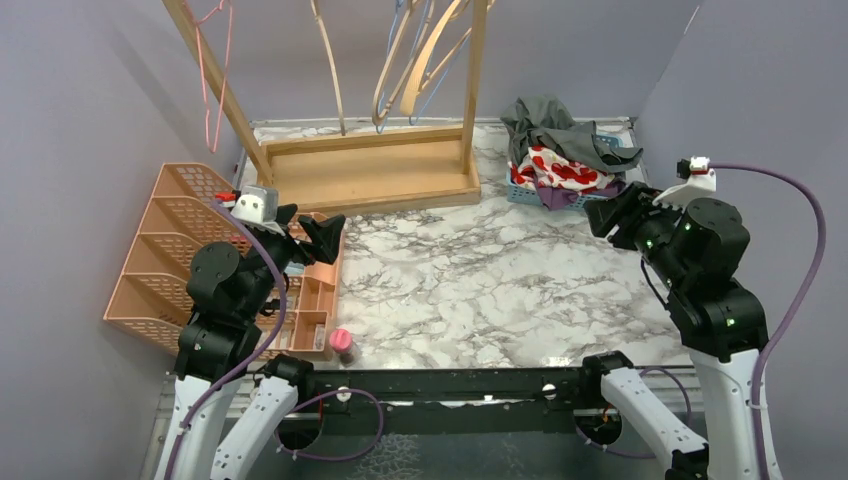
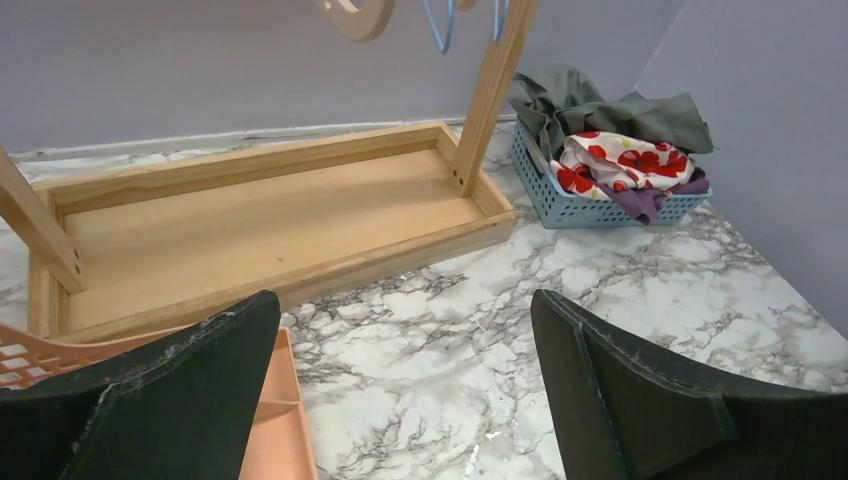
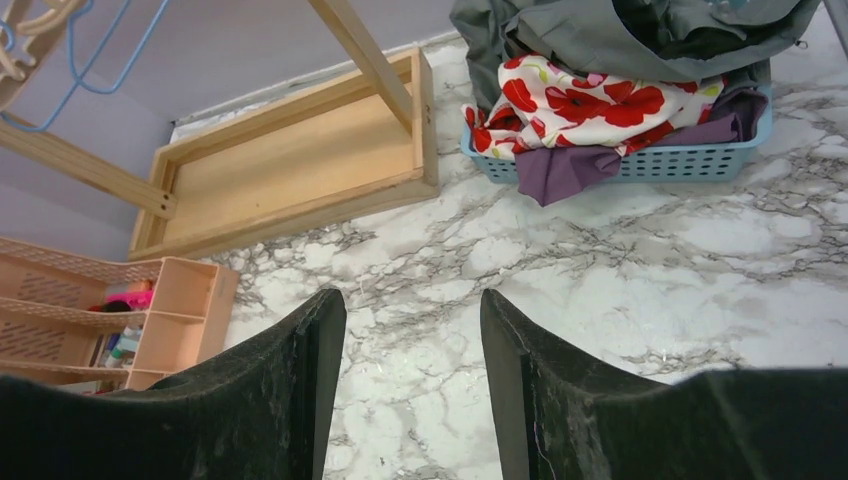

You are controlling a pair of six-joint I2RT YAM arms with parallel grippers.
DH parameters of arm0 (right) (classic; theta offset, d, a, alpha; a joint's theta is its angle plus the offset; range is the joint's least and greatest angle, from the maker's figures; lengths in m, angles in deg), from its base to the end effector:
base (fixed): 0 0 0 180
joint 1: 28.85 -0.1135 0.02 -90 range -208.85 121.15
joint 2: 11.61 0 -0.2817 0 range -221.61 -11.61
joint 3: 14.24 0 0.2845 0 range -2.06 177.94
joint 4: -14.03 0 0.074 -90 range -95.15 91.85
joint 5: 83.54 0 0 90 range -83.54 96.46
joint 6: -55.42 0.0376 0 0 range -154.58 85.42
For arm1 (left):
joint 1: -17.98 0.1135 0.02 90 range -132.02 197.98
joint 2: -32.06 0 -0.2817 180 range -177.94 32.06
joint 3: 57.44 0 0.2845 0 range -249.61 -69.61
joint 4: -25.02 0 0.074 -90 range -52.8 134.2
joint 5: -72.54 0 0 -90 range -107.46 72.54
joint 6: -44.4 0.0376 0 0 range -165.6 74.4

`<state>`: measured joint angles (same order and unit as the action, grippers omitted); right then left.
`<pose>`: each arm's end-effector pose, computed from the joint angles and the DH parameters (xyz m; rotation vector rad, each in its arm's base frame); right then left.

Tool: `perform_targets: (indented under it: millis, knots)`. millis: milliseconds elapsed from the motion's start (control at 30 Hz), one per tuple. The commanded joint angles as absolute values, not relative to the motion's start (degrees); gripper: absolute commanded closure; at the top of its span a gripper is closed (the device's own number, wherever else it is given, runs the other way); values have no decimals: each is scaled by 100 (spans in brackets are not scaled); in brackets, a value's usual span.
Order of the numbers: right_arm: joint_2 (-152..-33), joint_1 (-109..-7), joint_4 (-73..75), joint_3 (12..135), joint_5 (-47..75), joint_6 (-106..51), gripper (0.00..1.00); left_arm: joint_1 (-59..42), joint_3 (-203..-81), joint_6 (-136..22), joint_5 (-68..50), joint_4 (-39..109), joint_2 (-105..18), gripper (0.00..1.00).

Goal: Place the skirt on the hanger
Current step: Pick up the skirt from the bin.

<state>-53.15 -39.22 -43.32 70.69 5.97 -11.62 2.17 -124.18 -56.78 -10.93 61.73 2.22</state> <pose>0.1222 0.0220 0.4688 0.2071 1.8213 0.4035 0.1090 -0.0353 0.4249 0.1545 1.5784 -0.4586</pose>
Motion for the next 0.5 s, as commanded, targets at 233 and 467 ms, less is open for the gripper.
perform_targets:
  millis: [233, 467]
  knots:
    - [-5838, -3882, -3801, 6322, 832, -857, 33, 232, -11888, -6019, -830, 5669, 348, 1]
    - [-7159, -3887, -3091, 6215, -268, -348, 19, 230, -11139, -6575, -597, 5036, 611, 1]
